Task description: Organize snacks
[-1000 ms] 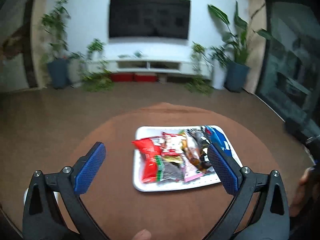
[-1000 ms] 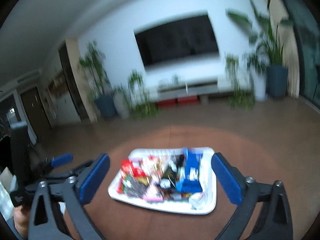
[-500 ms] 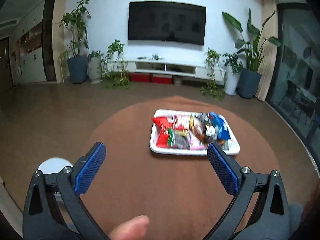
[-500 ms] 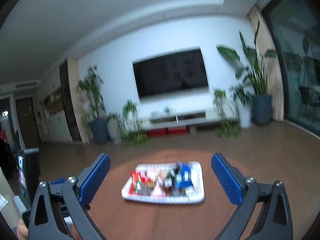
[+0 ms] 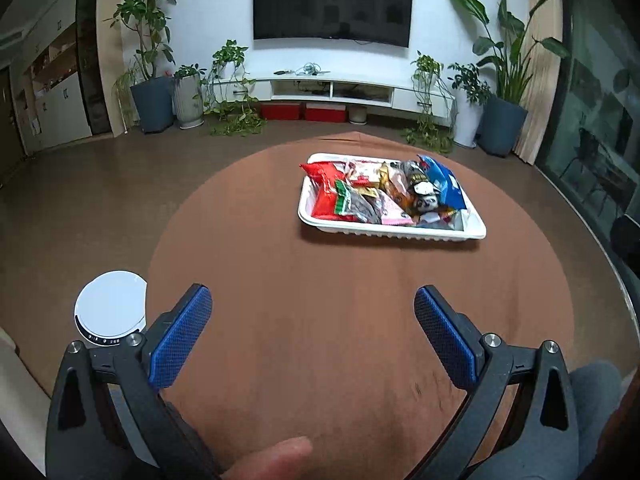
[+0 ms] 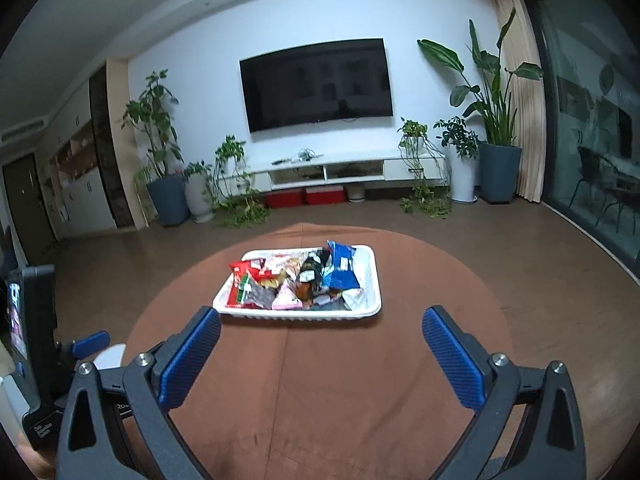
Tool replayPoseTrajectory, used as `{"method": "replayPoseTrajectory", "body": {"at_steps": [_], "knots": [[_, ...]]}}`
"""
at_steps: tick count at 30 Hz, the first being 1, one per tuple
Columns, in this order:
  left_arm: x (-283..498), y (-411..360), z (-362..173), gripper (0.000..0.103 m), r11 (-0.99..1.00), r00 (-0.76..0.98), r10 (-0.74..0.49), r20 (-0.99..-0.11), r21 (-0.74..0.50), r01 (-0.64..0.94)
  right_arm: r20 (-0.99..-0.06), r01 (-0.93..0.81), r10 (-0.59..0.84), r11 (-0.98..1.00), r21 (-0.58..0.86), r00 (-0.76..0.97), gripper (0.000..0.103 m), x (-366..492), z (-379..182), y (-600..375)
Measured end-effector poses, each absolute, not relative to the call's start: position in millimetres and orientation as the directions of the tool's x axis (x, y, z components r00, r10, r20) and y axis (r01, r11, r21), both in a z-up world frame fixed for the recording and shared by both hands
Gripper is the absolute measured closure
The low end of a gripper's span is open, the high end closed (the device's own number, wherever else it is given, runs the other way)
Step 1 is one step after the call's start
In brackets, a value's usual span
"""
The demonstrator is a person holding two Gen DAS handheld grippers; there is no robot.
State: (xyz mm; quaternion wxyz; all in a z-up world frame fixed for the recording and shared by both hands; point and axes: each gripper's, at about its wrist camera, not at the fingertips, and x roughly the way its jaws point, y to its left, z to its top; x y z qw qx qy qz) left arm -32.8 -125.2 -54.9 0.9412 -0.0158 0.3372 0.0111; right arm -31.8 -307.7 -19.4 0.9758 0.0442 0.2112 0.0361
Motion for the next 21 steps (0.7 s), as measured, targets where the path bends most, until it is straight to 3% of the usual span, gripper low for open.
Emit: {"method": "replayPoseTrajectory", "body": {"at_steps": [21], "knots": [[-25, -127, -76, 0.000, 0.999, 0.732, 0.000, -0.681, -0.025, -0.023, -0.519, -0.026, 0.074, 0.995, 0.100, 0.851, 0.000, -23, -49, -302]]}}
